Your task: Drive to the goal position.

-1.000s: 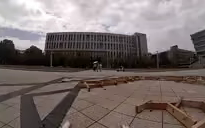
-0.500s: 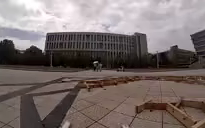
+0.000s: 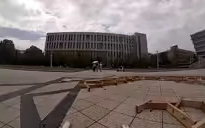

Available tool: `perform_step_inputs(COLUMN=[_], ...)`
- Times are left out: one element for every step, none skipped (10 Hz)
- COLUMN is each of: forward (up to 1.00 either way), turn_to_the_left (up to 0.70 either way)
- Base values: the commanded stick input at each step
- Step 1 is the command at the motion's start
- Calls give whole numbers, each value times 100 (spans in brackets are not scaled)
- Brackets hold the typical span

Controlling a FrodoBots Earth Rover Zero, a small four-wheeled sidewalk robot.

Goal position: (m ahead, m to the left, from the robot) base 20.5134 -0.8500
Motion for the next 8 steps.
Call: perform_step_inputs(forward=[6, 6, 6, 6, 6, 6, 6, 6], turn_to_the_left=[0, 0, 0, 0, 1, 1, 0, 1])
